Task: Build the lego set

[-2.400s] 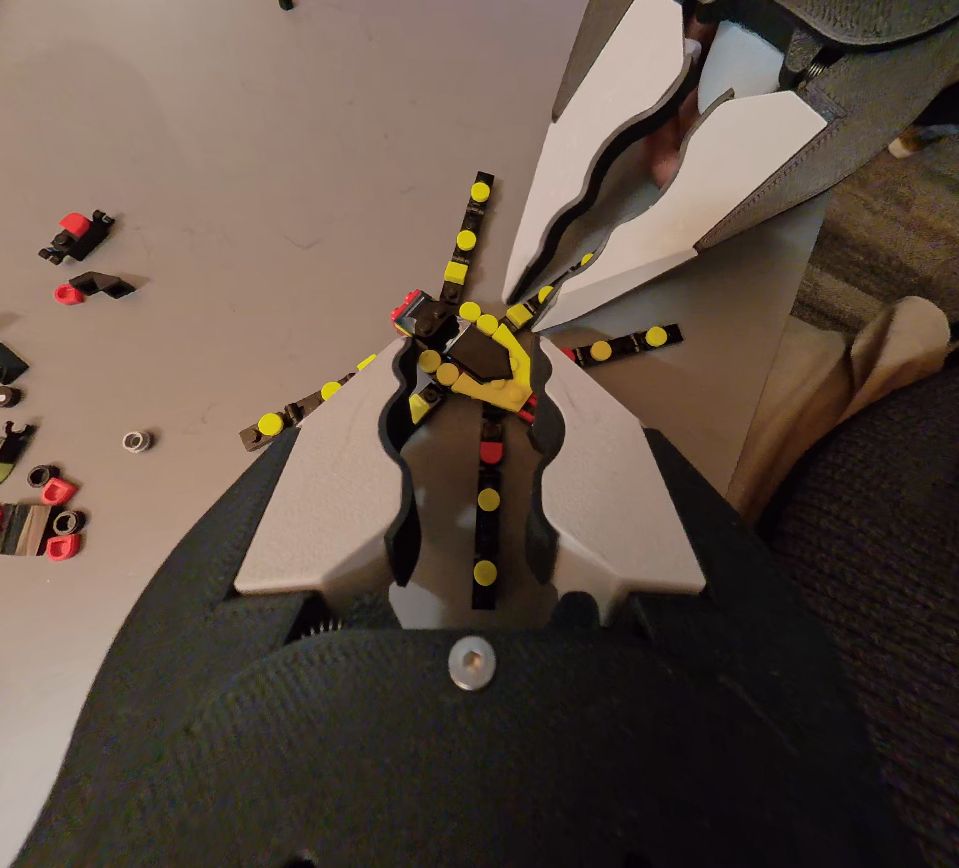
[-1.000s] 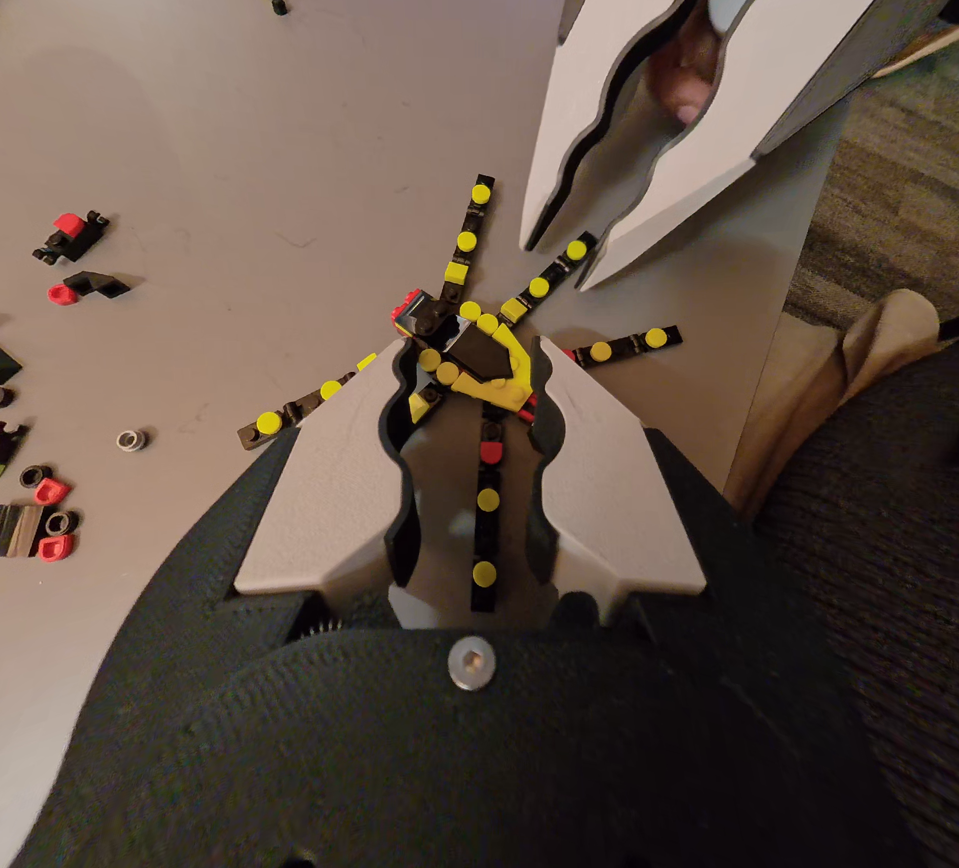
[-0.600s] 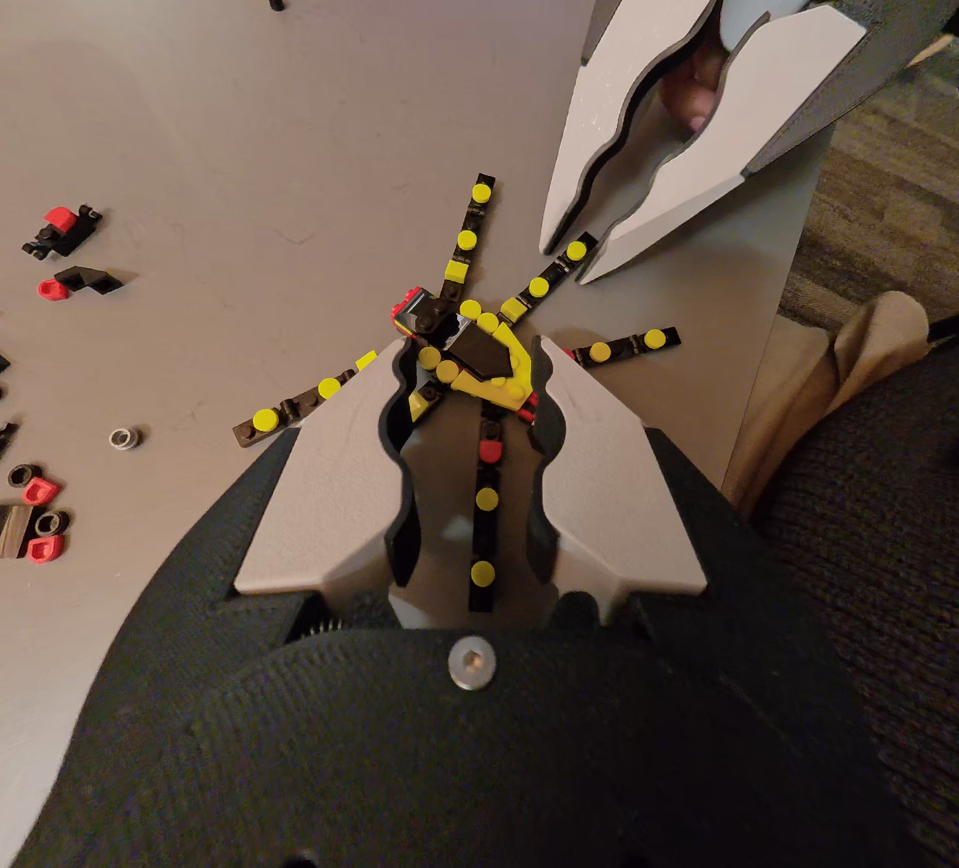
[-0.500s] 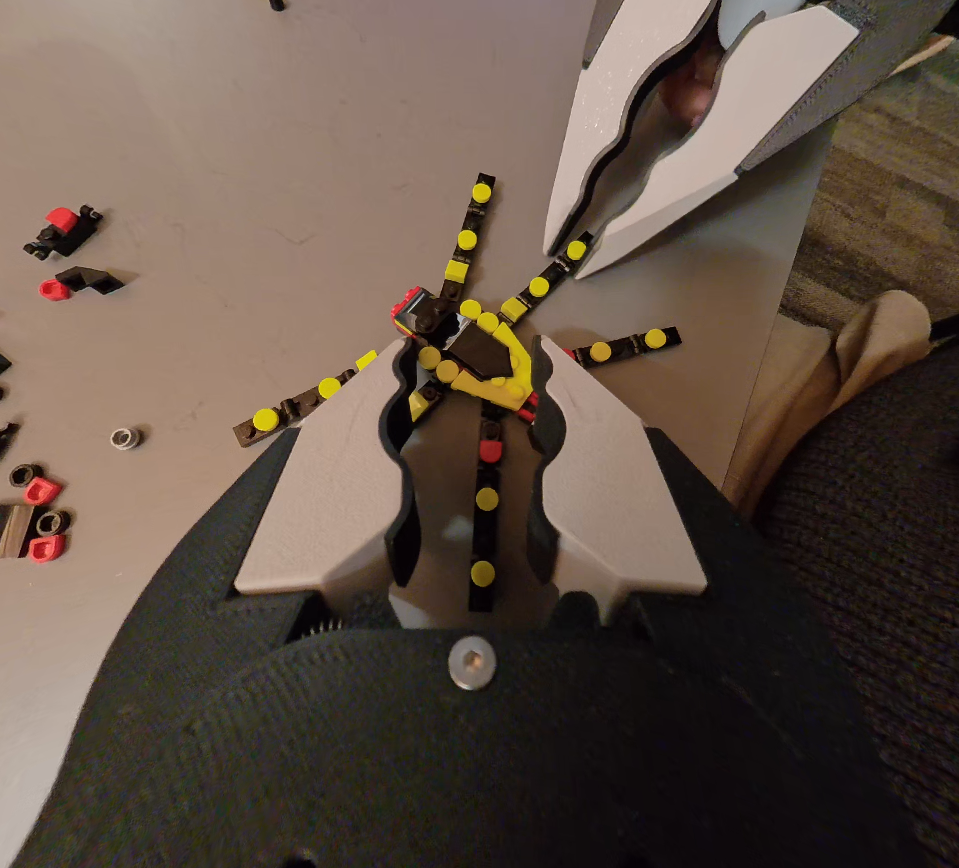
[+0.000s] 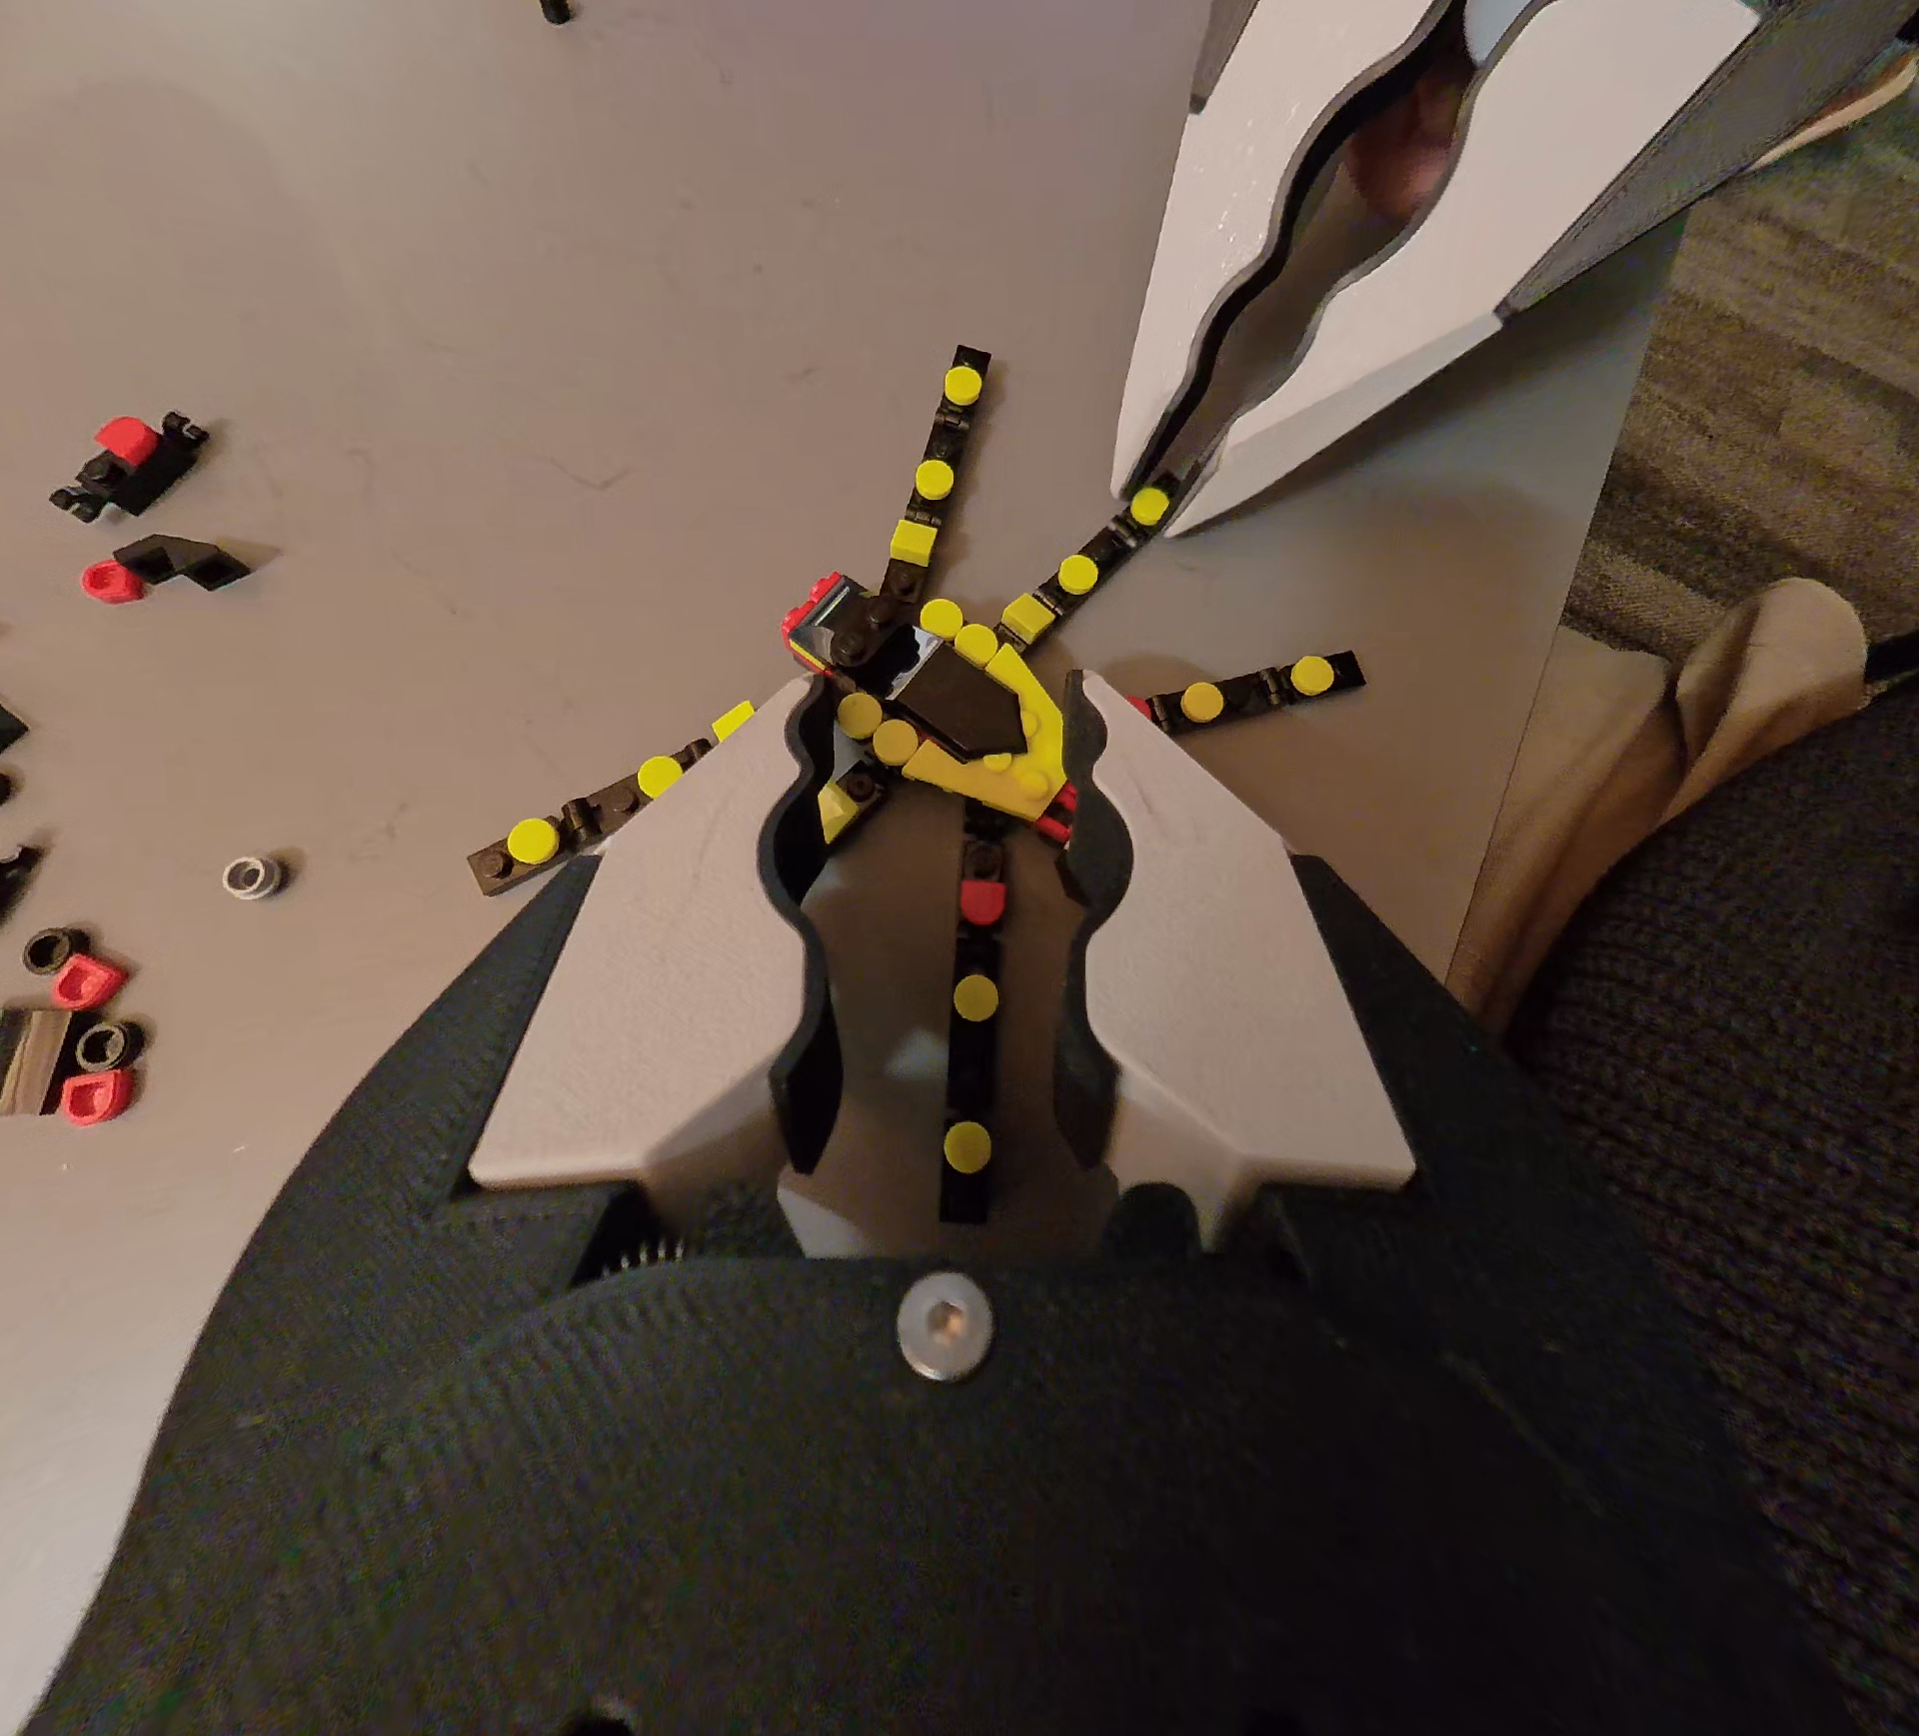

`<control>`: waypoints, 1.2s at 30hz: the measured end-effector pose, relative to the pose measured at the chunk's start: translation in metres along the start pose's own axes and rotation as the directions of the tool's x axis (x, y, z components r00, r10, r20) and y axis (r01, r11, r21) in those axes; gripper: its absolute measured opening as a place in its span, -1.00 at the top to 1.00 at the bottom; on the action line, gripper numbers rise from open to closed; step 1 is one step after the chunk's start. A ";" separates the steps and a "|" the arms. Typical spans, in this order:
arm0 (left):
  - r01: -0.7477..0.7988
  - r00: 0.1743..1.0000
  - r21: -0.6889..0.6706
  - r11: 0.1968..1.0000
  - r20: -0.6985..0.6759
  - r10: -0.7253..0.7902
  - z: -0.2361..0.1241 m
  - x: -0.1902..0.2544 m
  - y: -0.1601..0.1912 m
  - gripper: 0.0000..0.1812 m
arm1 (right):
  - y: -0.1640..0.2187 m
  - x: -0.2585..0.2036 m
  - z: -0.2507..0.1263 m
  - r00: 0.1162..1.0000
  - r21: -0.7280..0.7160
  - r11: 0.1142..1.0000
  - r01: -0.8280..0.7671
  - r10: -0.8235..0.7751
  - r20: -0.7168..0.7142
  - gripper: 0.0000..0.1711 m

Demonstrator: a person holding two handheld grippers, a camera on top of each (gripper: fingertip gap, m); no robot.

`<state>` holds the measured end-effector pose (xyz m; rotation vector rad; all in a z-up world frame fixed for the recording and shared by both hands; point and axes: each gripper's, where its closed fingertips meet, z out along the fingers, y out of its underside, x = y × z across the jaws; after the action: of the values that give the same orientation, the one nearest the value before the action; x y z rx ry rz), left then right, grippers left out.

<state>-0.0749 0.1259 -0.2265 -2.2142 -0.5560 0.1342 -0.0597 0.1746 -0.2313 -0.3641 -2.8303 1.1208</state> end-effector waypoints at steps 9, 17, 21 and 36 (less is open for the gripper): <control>0.000 1.000 0.000 1.000 0.001 0.000 0.000 0.000 0.000 0.50 | -0.001 0.000 -0.002 1.000 0.009 1.000 0.004 -0.004 0.002 0.93; 0.004 1.000 0.000 1.000 0.001 -0.004 0.000 0.000 0.000 0.50 | 0.000 -0.001 -0.004 1.000 0.007 1.000 -0.002 0.002 0.012 0.93; 0.004 1.000 0.000 1.000 0.000 -0.004 0.000 0.000 0.000 0.50 | 0.002 -0.001 -0.001 1.000 -0.004 1.000 -0.004 0.004 0.013 0.93; 0.005 1.000 0.001 1.000 0.003 -0.005 0.000 0.000 0.000 0.50 | 0.003 -0.003 0.001 0.999 -0.004 1.000 -0.015 0.015 0.029 0.85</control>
<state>-0.0749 0.1260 -0.2264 -2.2119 -0.5626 0.1353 -0.0565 0.1754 -0.2339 -0.3725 -2.8599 1.1329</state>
